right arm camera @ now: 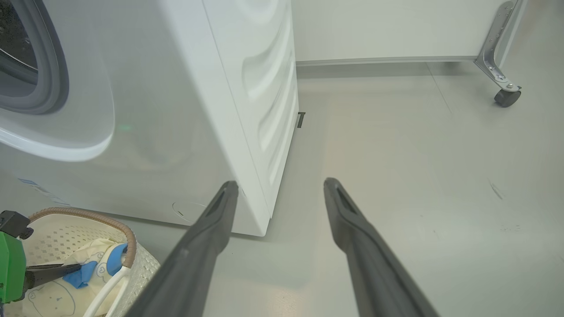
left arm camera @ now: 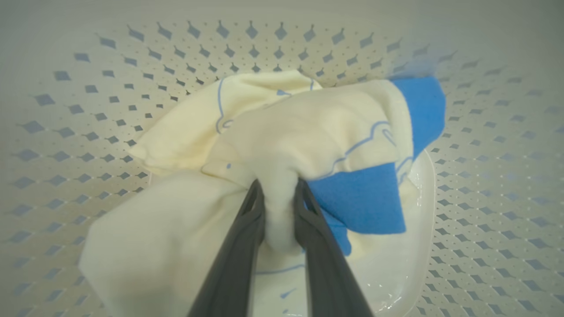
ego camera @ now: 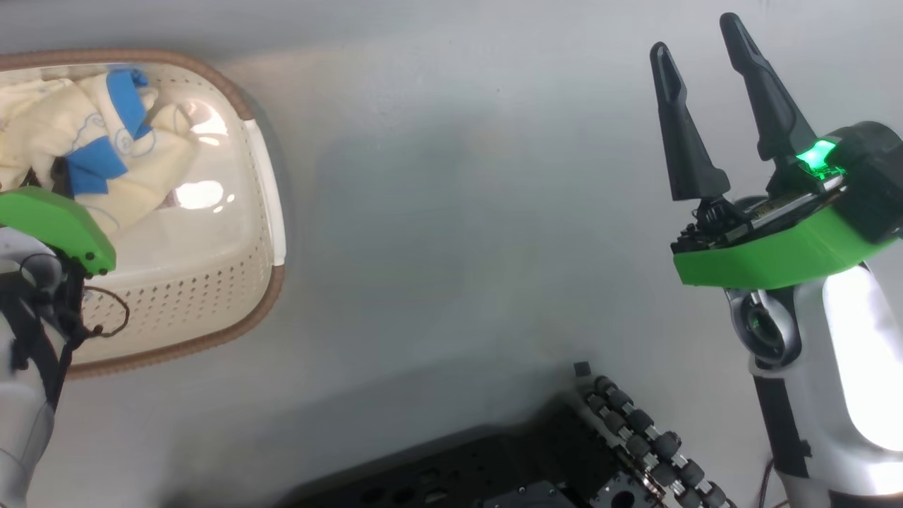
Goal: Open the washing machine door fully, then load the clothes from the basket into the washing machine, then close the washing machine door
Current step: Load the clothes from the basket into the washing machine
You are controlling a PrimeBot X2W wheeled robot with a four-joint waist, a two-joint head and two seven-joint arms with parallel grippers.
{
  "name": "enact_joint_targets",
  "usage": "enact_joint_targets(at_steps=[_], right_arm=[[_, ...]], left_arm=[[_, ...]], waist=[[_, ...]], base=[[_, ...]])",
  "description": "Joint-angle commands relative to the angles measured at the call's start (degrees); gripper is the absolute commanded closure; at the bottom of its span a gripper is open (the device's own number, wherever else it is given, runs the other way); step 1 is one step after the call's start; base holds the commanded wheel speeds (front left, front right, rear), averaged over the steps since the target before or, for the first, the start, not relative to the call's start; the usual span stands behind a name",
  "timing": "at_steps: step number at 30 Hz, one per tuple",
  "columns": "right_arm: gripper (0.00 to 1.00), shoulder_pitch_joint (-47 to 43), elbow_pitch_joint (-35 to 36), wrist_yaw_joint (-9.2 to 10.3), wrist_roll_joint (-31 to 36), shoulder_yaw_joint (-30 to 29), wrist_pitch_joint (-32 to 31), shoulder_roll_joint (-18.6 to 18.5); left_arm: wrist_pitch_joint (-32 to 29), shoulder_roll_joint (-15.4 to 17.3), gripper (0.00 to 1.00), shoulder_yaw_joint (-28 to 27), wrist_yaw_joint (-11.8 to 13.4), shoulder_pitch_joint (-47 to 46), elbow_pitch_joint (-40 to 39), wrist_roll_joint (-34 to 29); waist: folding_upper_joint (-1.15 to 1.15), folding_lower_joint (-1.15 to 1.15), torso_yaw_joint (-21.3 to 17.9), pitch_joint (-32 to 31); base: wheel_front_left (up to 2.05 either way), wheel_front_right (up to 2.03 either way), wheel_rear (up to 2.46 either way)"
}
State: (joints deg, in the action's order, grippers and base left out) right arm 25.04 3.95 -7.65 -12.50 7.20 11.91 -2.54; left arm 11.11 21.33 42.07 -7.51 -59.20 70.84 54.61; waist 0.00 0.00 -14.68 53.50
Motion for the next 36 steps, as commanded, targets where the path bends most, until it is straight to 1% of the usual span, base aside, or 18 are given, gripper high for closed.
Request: enact_joint_targets(at_steps=[1,3,8,13,21,24,25,27,33,34,36], right_arm=[[0.0,-2.2,1.3,0.16,0.4,0.2,0.0,-0.3],[0.0,-2.5,1.1,0.16,0.7,-0.4,-0.2,-0.3],[0.0,-3.5,0.9,0.16,1.6,-1.9,-0.9,-0.3],[0.0,-5.0,0.6,0.16,2.6,-3.0,-1.6,-0.3],[0.0,-9.0,-0.1,0.16,3.6,-4.8,-3.2,-0.3],[0.0,-10.5,-0.2,0.16,3.9,-5.4,-3.8,-0.3],[0.0,-10.5,-0.2,0.16,3.9,-5.4,-3.8,-0.3],[0.0,-11.5,-0.3,0.16,4.0,-5.9,-4.3,-0.3],[0.0,-13.8,-0.1,0.16,4.0,-6.5,-5.4,-0.3],[0.0,-14.6,0.1,0.16,4.1,-6.9,-5.8,-0.3],[0.0,-15.4,0.3,0.16,4.3,-7.2,-6.1,-0.3]], left_arm=[[1.3,2.1,1.0,-1.0,0.2,1.9,0.2,-0.6],[2.6,1.8,1.0,-1.2,0.3,2.3,0.0,-0.7],[3.8,1.4,1.0,-3.0,1.7,3.4,-2.3,-1.4],[3.9,2.7,1.0,-9.3,5.4,7.4,-12.7,-5.5],[3.9,1.9,1.0,-21.4,9.3,20.0,-29.7,-15.6],[3.9,1.1,1.0,-25.0,9.8,24.5,-34.6,-19.2],[3.9,1.1,1.0,-25.0,9.8,24.5,-34.6,-19.2],[3.9,0.5,1.0,-27.1,9.7,27.1,-37.6,-21.2],[3.9,-1.1,1.0,-31.9,9.5,33.0,-45.3,-26.3],[3.9,-1.5,1.0,-33.1,9.2,34.7,-47.5,-27.6],[3.9,-1.8,1.0,-33.9,8.9,36.1,-49.7,-29.0]], waist=[[0.0,0.0,1.1,-1.7],[0.0,0.0,1.8,-3.0],[0.0,0.0,3.6,-6.5],[0.0,0.0,5.1,-10.9],[0.0,0.0,7.0,-19.9],[0.0,0.0,7.6,-23.1],[0.0,0.0,7.6,-23.1],[0.0,0.0,8.1,-25.1],[0.0,0.0,9.6,-30.8],[0.0,0.0,10.2,-32.5],[0.0,0.0,10.8,-34.1]], base=[[0.0,0.0,0.0],[0.0,0.0,0.0],[0.0,0.0,0.0],[0.0,0.0,0.0],[0.0,0.0,0.0],[0.0,0.0,0.0],[0.0,0.0,0.0],[0.0,0.0,0.0],[0.0,0.0,0.0],[0.0,0.0,0.0],[0.0,0.0,0.0]])
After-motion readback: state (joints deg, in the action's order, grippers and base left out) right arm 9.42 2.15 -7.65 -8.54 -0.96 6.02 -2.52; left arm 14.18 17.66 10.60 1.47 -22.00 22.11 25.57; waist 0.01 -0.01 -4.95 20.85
